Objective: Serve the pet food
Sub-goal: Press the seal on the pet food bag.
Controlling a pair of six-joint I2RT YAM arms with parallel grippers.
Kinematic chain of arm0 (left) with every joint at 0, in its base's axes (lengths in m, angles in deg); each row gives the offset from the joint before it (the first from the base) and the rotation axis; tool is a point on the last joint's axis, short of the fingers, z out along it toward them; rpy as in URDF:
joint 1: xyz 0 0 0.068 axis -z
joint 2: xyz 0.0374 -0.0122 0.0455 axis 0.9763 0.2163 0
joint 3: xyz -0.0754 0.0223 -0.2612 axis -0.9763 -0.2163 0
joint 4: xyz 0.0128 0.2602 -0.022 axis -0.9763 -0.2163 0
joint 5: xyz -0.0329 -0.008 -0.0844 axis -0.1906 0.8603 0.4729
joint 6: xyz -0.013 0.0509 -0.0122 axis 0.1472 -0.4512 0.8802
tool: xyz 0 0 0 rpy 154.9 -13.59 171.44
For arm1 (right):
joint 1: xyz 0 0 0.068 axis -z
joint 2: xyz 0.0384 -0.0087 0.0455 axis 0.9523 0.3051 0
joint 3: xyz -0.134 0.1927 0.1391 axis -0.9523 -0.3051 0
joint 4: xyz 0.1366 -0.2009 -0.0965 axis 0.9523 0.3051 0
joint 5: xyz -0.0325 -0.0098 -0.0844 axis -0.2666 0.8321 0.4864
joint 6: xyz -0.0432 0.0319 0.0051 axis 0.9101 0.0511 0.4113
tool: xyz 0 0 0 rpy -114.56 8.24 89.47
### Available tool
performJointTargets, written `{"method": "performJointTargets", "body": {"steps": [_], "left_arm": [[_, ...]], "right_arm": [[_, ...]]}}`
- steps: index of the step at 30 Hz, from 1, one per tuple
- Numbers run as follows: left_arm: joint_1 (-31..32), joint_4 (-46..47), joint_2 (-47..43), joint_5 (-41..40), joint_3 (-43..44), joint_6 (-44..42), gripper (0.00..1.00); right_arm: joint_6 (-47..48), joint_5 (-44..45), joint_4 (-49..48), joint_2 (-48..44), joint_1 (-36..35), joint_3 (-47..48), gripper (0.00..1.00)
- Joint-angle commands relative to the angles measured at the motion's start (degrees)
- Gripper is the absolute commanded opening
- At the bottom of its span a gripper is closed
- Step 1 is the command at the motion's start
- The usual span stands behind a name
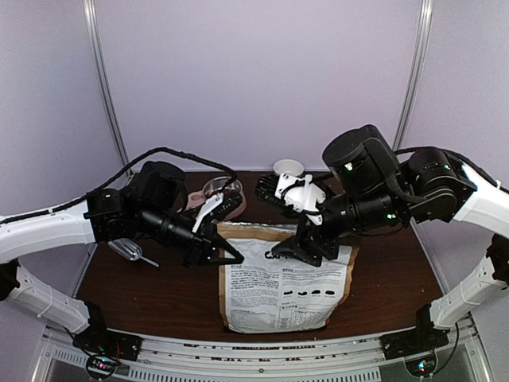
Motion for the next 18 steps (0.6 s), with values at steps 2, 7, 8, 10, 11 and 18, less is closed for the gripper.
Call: {"method": "performJointTargets", "body": {"steps": [2, 7, 8, 10, 11, 18], "left_arm": [[-0.2, 18.03, -2.93, 5.14, 4.68, 4.81, 0.0], [-0.28, 21.18, -2.87, 5.36, 3.06, 6.11, 0.0], [-0.28, 21.41, -2.91, 5.53, 2.85, 5.89, 0.0], [-0.28, 22.28, -3.16, 6.38, 2.24, 5.51, 0.0], [-0.28, 22.56, -3.26, 6.66, 1.94, 5.39, 0.0], [-0.55, 22.81, -2.84, 8.95, 1.98, 5.7, 0.0]], "right_arm": [[2.2, 0.58, -0.74, 1.25, -0.22, -0.2, 0.73], [4.58, 0.66, -0.73, 3.3, -0.2, -0.29, 0.71], [4.77, 0.72, -0.89, 3.48, -0.08, -0.56, 0.7], [4.82, 0.12, -1.43, 3.57, 0.12, -0.98, 0.66], [4.91, -0.15, -1.78, 3.55, 0.23, -1.19, 0.64], [6.47, 1.11, -1.12, 5.1, 0.42, -1.07, 0.49]]}}
